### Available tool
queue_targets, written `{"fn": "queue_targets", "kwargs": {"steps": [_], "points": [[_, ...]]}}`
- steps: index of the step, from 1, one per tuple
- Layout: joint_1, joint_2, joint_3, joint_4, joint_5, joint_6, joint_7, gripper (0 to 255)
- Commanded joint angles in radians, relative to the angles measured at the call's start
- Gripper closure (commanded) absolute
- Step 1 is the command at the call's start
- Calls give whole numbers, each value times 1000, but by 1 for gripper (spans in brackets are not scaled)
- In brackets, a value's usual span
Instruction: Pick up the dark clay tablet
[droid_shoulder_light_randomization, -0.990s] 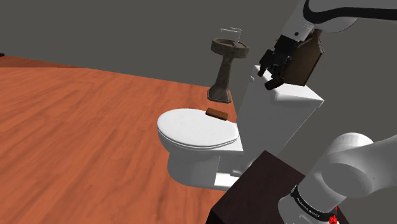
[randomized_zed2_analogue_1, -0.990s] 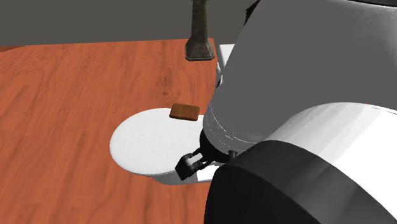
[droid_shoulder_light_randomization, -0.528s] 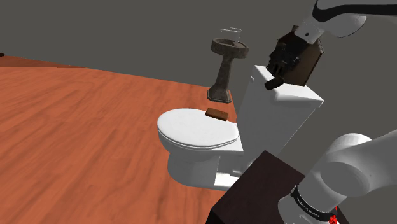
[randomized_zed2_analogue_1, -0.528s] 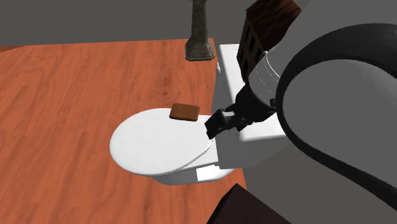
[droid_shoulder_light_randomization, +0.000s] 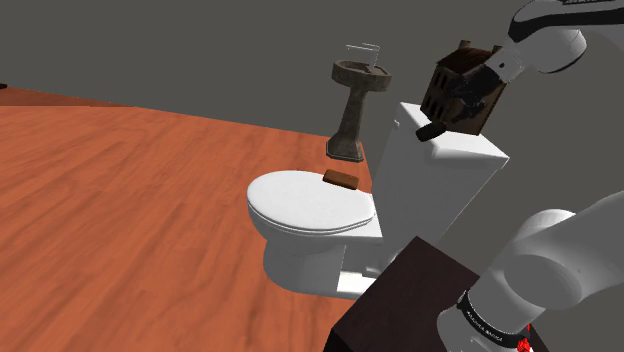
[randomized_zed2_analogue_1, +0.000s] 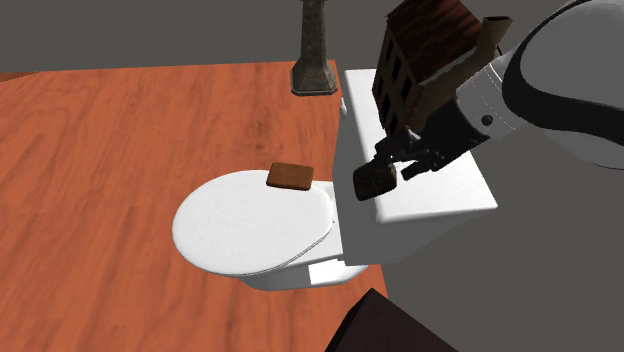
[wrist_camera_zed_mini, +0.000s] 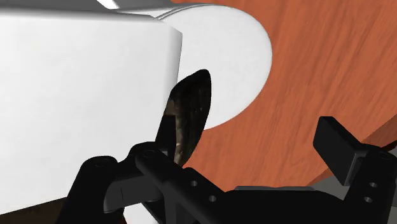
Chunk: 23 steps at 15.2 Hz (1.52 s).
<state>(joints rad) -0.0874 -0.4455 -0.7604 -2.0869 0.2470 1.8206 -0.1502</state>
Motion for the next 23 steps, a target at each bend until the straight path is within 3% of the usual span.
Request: {"fn": "queue_targets", "kwargs": {"steps": [1, 11, 12, 23], "points": [[11, 43, -76, 22, 59, 4, -35, 0], [14, 60, -105, -62, 77, 86, -90, 0], [14, 58, -104, -64, 77, 89, -89, 255], [12, 55, -99, -40, 73, 65, -76, 255]]}}
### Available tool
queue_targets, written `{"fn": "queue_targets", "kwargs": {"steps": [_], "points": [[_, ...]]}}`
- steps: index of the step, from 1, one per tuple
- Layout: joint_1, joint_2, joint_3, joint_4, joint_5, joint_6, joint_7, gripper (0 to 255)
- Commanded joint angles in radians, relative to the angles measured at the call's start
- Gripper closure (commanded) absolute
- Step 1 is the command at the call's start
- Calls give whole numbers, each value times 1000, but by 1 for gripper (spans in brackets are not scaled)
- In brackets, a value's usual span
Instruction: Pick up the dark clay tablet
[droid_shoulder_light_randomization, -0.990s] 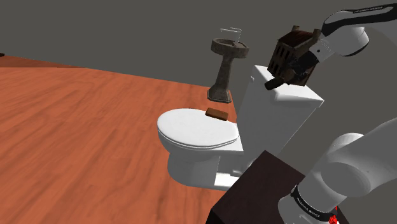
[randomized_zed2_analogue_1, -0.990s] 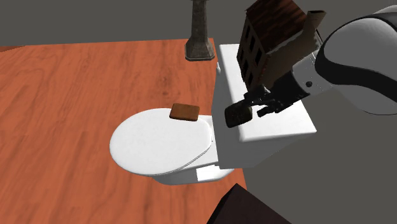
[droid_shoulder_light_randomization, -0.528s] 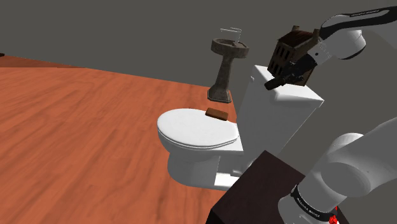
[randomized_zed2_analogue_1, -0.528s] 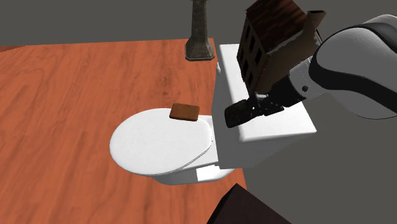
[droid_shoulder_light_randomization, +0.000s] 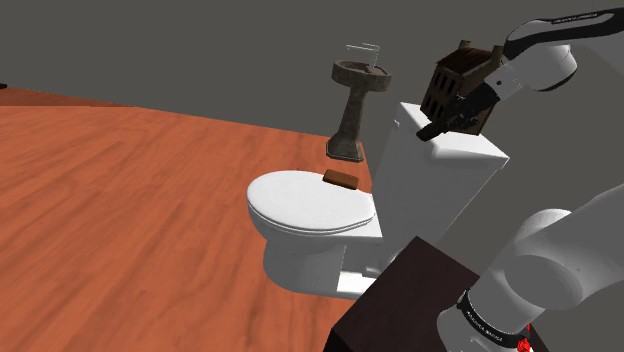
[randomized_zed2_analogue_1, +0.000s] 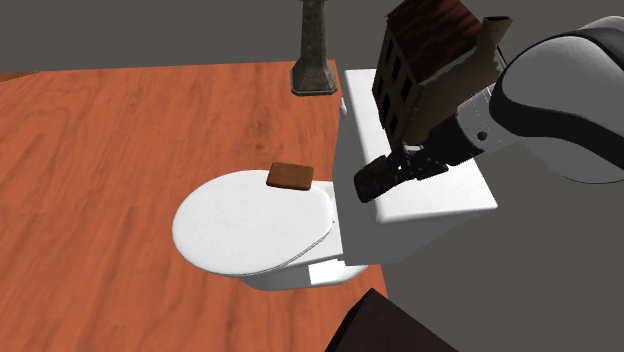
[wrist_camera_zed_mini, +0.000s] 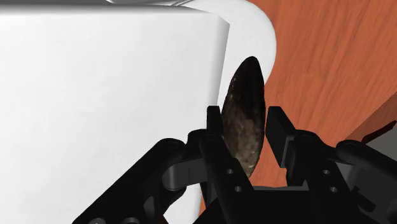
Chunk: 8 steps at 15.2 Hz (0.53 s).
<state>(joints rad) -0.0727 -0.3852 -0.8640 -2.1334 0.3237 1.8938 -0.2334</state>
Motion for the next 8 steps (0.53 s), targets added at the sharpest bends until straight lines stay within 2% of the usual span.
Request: {"fn": "queue_targets", "kwargs": {"steps": [1, 8], "points": [[-3, -7, 8, 18, -6, -19, 15, 255], [-1, -12, 23, 102, -13, -97, 60, 255]]}}
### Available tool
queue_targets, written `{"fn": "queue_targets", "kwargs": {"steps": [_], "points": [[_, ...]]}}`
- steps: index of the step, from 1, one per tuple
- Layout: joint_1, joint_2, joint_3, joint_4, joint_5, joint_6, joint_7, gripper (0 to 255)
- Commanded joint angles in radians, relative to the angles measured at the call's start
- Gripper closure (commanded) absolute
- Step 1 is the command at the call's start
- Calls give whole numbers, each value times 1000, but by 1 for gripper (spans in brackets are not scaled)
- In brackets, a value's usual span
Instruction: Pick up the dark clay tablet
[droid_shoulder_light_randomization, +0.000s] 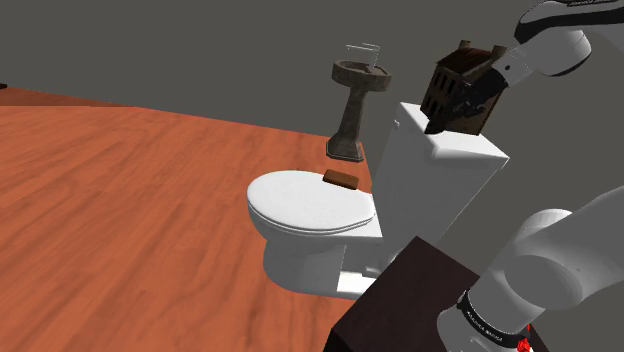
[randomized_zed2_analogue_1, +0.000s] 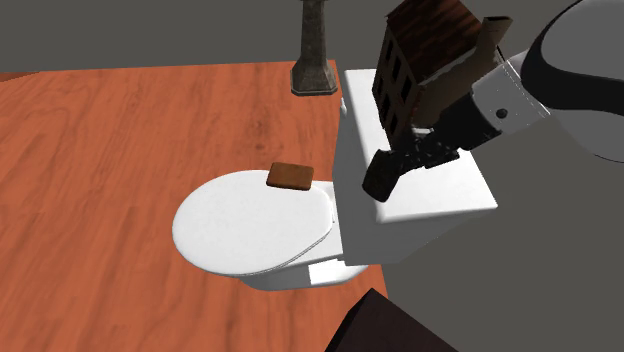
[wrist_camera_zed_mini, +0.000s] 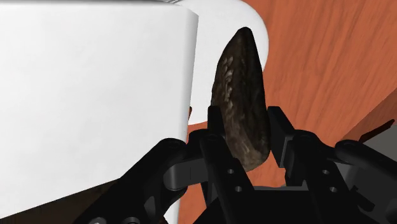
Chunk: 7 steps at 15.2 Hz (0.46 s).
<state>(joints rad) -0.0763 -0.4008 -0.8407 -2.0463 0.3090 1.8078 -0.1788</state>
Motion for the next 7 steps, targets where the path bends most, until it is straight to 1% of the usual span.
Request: {"fn": "queue_targets", "kwargs": {"steps": [1, 5, 7], "points": [[3, 3, 2, 27, 1, -22, 11, 255], [8, 7, 6, 81, 2, -68, 33, 255], [8, 7, 6, 83, 2, -70, 34, 255]]}}
